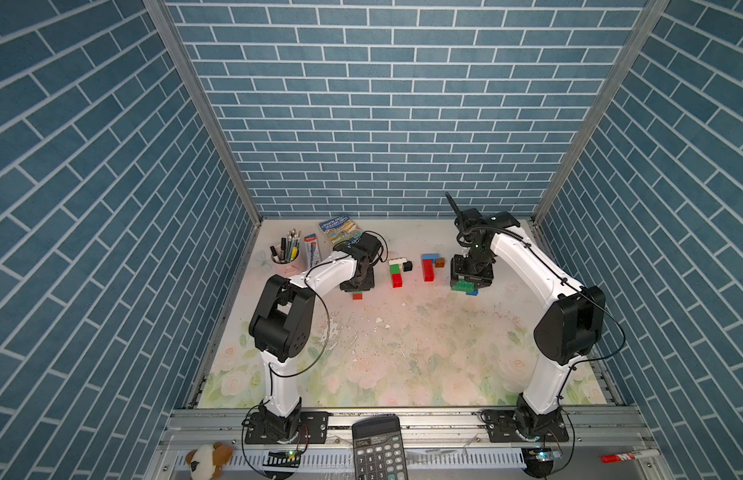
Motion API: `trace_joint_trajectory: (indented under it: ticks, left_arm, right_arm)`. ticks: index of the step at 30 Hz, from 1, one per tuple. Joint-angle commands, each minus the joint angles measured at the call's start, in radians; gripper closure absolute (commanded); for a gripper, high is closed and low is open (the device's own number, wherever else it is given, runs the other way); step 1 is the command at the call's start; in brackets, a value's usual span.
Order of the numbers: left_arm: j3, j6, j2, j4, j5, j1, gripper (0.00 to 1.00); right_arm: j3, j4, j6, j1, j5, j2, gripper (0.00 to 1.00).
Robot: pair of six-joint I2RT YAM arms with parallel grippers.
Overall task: Assemble the letter r with lego
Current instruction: Move the lego brick at the center of the board.
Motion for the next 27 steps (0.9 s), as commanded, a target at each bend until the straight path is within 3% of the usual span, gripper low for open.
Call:
trace_joint_trajectory:
  ticks: [1, 9, 27]
  left_arm:
    - [0.025, -0.009, -0.002, -0.047, -0.016, -0.011, 0.73]
    - [-0.036, -0.099, -0.083, -0.029, -0.011, -0.077, 0.72]
    - [-0.124, -0.319, -0.125, 0.005, -0.086, -0.345, 0.66]
  right_arm:
    - [-0.006, -0.011, -0.023, -0.003, -0.006, -0.012, 0.86]
    - [-0.065, 0.011, -0.030, -0.003, -0.006, -0.055, 0.87]
    - [-0.319, 0.023, -0.070, -0.006, -0.006, -0.283, 0.87]
